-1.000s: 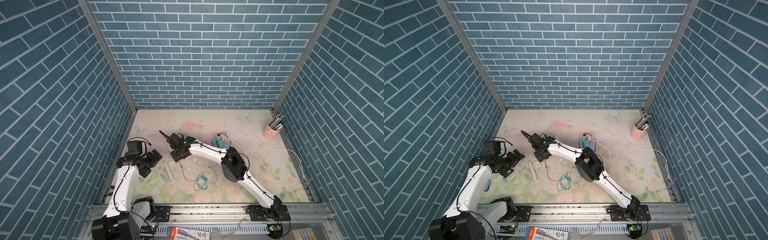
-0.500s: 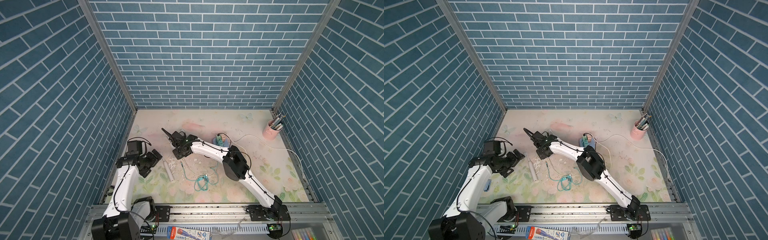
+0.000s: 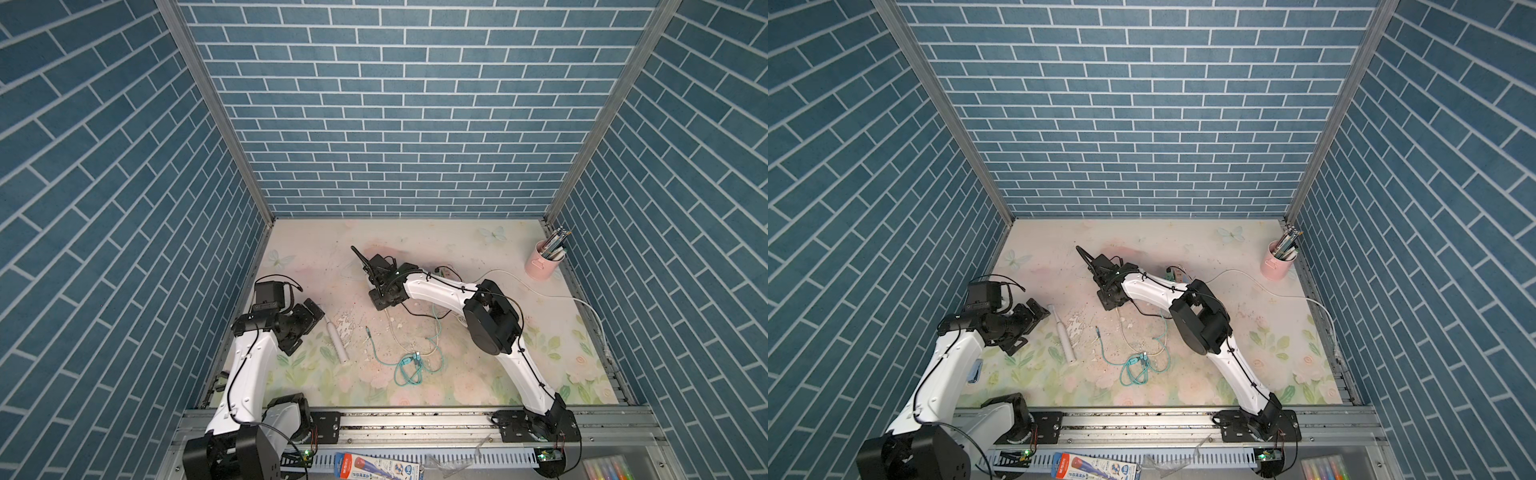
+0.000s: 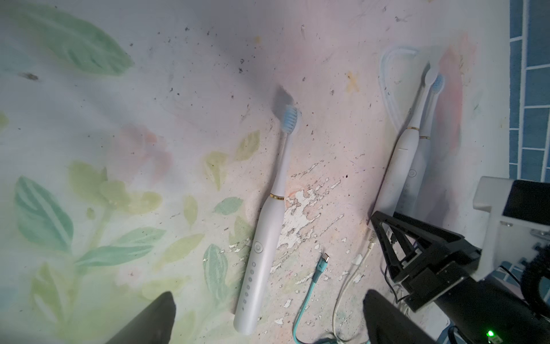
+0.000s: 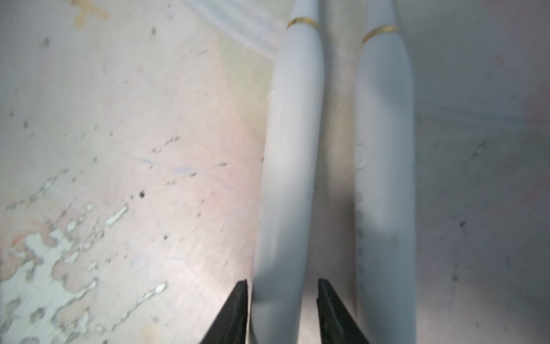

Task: Charge the electric toothbrush
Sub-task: Move the electric toothbrush to the center of the board, then pick up the charging cable from the center of the board.

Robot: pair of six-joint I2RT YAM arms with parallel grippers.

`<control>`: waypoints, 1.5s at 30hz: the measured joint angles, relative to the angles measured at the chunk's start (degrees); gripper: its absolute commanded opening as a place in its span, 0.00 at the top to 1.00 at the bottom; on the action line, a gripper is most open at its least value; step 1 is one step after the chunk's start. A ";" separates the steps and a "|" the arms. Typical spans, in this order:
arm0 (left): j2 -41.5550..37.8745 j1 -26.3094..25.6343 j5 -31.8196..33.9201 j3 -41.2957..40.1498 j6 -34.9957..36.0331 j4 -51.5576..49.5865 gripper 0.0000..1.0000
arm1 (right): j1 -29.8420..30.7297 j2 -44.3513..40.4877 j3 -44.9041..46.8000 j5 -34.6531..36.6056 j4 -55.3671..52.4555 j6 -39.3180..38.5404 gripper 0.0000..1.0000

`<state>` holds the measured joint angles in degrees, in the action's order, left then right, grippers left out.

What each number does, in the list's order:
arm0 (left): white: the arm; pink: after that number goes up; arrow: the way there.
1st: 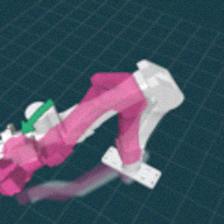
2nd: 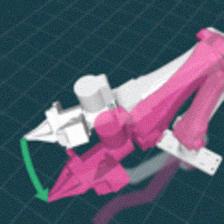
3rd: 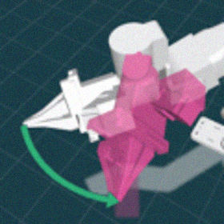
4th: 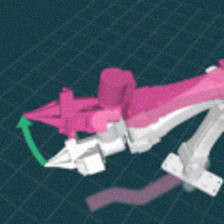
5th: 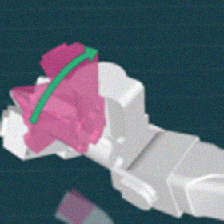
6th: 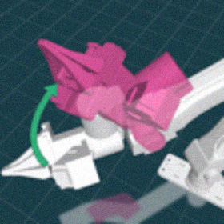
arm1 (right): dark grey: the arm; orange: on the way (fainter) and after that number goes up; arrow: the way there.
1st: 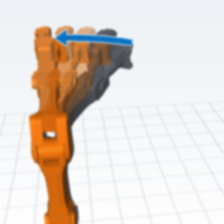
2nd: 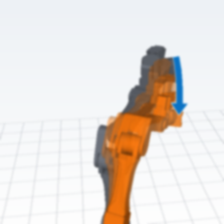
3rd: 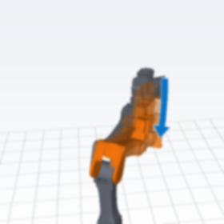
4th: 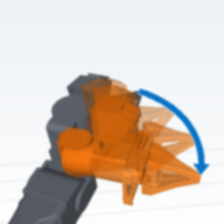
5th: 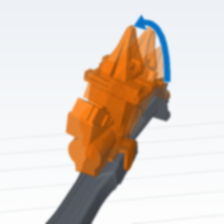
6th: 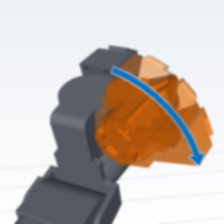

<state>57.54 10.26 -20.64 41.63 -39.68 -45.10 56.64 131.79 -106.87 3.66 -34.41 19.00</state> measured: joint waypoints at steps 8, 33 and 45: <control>0.00 0.00 -0.02 0.00 0.00 0.00 0.00 | 7.21 -7.41 5.18 -0.94 3.76 2.01 0.59; 0.00 0.00 0.09 0.00 -0.02 -0.02 0.01 | 9.94 -5.40 11.91 -0.83 6.10 6.32 0.69; 0.02 0.00 0.76 0.00 -0.33 -0.07 0.00 | 10.93 -5.51 12.81 0.57 6.56 7.13 0.95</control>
<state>57.56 10.26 -19.88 41.63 -40.01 -45.17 67.57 126.28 -94.06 4.23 -27.86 26.13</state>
